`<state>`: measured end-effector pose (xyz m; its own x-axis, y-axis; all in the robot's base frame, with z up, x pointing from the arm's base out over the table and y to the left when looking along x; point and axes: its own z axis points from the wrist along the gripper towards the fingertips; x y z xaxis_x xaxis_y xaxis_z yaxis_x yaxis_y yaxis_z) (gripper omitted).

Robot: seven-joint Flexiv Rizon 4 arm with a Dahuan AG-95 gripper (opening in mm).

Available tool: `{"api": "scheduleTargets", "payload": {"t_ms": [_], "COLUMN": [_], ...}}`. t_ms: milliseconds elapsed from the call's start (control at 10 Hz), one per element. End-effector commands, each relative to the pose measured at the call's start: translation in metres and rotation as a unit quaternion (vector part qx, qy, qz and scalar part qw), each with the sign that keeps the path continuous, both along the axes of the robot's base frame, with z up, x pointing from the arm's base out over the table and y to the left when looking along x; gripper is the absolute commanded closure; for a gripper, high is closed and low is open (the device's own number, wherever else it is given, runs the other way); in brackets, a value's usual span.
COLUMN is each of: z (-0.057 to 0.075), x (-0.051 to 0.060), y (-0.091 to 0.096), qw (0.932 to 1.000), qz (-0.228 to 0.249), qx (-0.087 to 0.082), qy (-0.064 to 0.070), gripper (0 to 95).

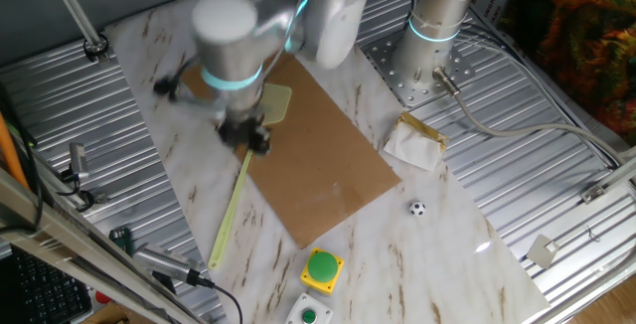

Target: Swat with a flyswatter

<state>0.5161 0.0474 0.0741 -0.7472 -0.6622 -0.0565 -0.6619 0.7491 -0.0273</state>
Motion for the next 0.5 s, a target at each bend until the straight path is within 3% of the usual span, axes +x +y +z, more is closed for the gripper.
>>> {"api": "scheduleTargets", "payload": {"t_ms": [100,500], "z": [0.0648,0.0649], "x": [-0.1229,-0.1242], "y": [-0.1175,-0.1177], "qw": [0.9181,0.9181], "qz": [-0.394,-0.394], "qx": [0.038,0.042], "qy": [0.009,0.01], "gripper": [57.0,57.0]}}
